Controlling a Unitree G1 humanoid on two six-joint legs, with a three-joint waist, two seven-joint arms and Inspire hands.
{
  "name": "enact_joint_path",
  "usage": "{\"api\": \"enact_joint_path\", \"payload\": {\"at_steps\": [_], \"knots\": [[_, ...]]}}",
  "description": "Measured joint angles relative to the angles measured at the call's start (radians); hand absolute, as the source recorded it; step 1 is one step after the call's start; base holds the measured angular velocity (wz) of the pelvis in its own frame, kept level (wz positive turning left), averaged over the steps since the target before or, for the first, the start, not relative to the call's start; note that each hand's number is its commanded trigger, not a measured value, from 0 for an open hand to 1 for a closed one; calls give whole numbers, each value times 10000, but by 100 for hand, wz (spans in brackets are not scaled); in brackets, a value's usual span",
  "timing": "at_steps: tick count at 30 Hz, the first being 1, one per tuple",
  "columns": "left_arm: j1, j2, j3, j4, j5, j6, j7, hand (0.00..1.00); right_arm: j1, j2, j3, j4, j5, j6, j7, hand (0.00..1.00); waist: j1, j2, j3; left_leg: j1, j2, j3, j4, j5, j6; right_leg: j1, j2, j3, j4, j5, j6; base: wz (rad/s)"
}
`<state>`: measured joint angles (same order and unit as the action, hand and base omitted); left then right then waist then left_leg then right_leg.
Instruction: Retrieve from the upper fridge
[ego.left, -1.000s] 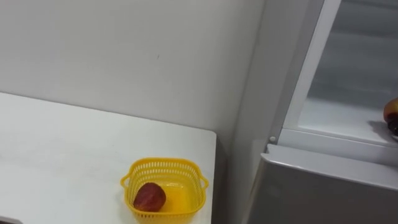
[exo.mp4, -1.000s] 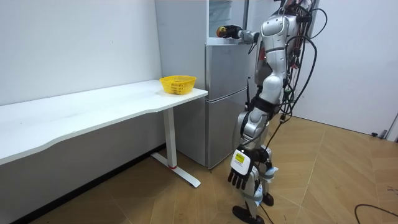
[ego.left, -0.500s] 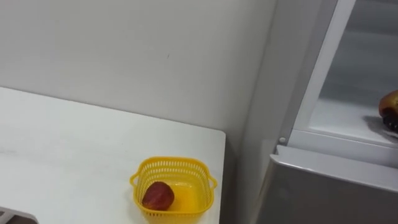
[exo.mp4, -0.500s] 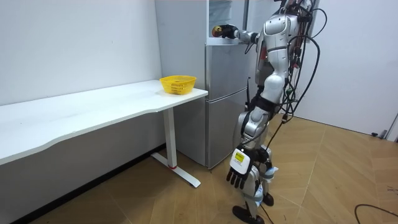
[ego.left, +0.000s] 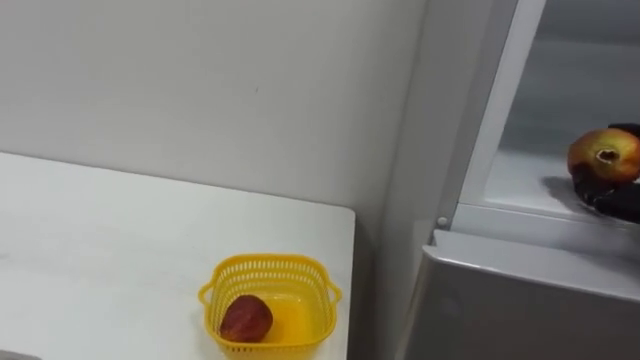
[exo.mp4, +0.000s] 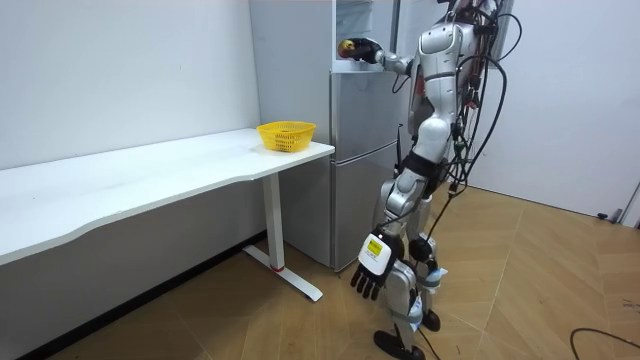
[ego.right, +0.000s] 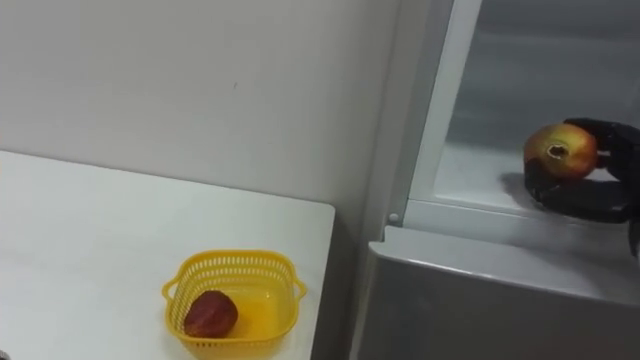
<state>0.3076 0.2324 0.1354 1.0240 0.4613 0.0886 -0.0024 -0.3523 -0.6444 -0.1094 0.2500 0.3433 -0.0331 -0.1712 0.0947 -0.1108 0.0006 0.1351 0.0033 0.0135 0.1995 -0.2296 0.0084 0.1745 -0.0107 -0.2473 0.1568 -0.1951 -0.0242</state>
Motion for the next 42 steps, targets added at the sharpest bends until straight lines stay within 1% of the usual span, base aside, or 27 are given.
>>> {"api": "enact_joint_path", "payload": {"at_steps": [1,2,3,4,5,6,7,9,11,12,15,17,19,22,25,27,31,34,35,36,38,39,41,42], "knots": [[9,-22,0,0,-6,-16,0,0,154,112,-15,-306,-14,1,-40,100,-71,17,12,1,5,41,0,0,0,-9,-2,13,1,0,0,-4],[45,-88,0,0,-30,-27,0,0,474,346,-31,-944,-49,-2,-122,100,-99,40,6,3,13,123,0,-1,0,-17,-4,40,2,0,0,-6],[68,-158,-2,2,-203,-47,-2,0,704,543,-32,-1462,-52,-17,-167,100,-126,124,19,5,11,137,-8,-3,2,-20,-6,48,4,1,1,-5],[67,-189,-3,18,-213,-64,-2,0,792,620,-31,-1640,-72,-21,-160,100,-152,169,26,4,11,153,-11,-4,4,-25,-8,50,9,1,2,0],[9,-229,-2,81,-210,-82,-2,0,1039,718,-33,-1986,-187,-41,-197,100,-174,231,18,-13,11,159,-30,-7,7,-58,-8,50,27,2,3,0],[-5,-249,-5,81,-227,-89,1,0,1291,836,-35,-2386,-529,-44,-241,100,-200,307,-15,-68,19,174,-62,-8,7,-174,-11,53,105,1,4,0],[-13,-257,-7,81,-250,-89,0,0,1402,921,-35,-2590,-743,-44,-241,100,-198,305,-17,-74,22,176,-62,-8,7,-190,-11,52,131,1,4,0],[-41,-290,-10,173,-373,-86,0,0,1724,1243,-15,-3160,-1322,-53,-269,100,-217,458,-34,-84,20,219,-63,-8,8,-206,-23,71,126,1,4,-2],[-32,-331,-6,176,-372,-85,0,0,1823,1438,-12,-3467,-1535,-53,-305,100,-222,551,-56,-81,20,271,-51,-7,8,-228,-26,120,131,1,4,-6],[-37,-340,-5,177,-369,-84,-1,0,1824,1551,-14,-3579,-1580,-53,-311,100,-301,588,-62,-81,20,274,-42,-7,8,-248,-24,131,131,1,4,-5],[7,-386,9,178,-368,-89,-4,0,1827,1677,-20,-4038,-1614,-53,-308,100,-354,648,-100,-87,25,315,-35,-7,9,-318,-16,190,132,1,4,-5],[10,-421,6,176,-367,-101,-22,0,1827,1692,-19,-4428,-1649,-53,-284,100,-369,668,-109,-101,28,379,-35,-6,9,-333,-17,235,131,1,4,-7],[52,-429,-4,180,-375,-141,-41,0,1828,1695,-18,-4926,-1993,-53,-218,100,-395,668,-109,-111,24,381,-35,-5,10,-350,-26,247,126,-1,7,-2],[-88,-484,-64,235,-381,-308,2,0,1829,1704,24,-5773,-2531,-222,-160,100,-369,654,-102,-196,19,385,-21,-4,11,-394,-23,264,133,-3,10,0],[-247,-516,-360,467,-378,-472,156,0,1833,1926,346,-6561,-3523,-381,-69,100,-325,659,-98,-193,24,416,-21,-4,11,-416,-2,393,137,-2,9,-7],[-337,-539,-578,590,-375,-527,205,0,1834,2065,781,-6849,-3869,-664,77,100,-326,676,-77,-199,29,423,-23,-5,11,-462,20,500,154,-2,9,-6],[-382,-546,-795,637,-363,-594,214,0,1834,2253,1123,-6960,-4331,-807,215,100,-316,685,-41,-212,28,422,-47,-6,13,-487,17,521,167,-2,9,0],[-441,-554,-931,628,-369,-683,209,0,1834,2737,1428,-6992,-4806,-834,311,100,-229,663,-28,-257,41,440,-48,-9,13,-569,0,542,166,-2,9,0],[-495,-555,-1011,619,-366,-721,209,0,1835,2920,1545,-7028,-4987,-874,375,100,-177,636,-42,-323,46,441,-51,-9,13,-660,23,541,165,-2,9,0],[-514,-558,-1038,597,-366,-746,210,0,1837,2983,1623,-7063,-5062,-880,415,100,-157,639,-45,-373,49,446,-50,-9,12,-709,32,536,167,-2,8,0],[-550,-566,-1250,609,-379,-911,271,0,1945,3017,2117,-7291,-5289,-899,551,100,-23,606,-31,-382,68,549,-55,-8,12,-788,41,557,297,2,2,-9],[-549,-579,-1331,643,-378,-969,347,0,2008,3046,2387,-7363,-5373,-999,724,100,23,581,-30,-387,70,589,-54,-7,12,-791,33,557,306,2,2,-11],[-641,-608,-1422,764,-378,-974,388,0,2114,3052,2636,-7406,-5452,-1105,989,100,102,558,-27,-392,64,631,-53,-7,13,-803,19,558,310,3,3,-3],[-673,-617,-1459,779,-379,-974,394,0,2187,3051,2756,-7424,-5483,-1105,1099,100,145,521,-40,-394,59,639,-60,-7,13,-826,14,549,309,3,4,0]]}}
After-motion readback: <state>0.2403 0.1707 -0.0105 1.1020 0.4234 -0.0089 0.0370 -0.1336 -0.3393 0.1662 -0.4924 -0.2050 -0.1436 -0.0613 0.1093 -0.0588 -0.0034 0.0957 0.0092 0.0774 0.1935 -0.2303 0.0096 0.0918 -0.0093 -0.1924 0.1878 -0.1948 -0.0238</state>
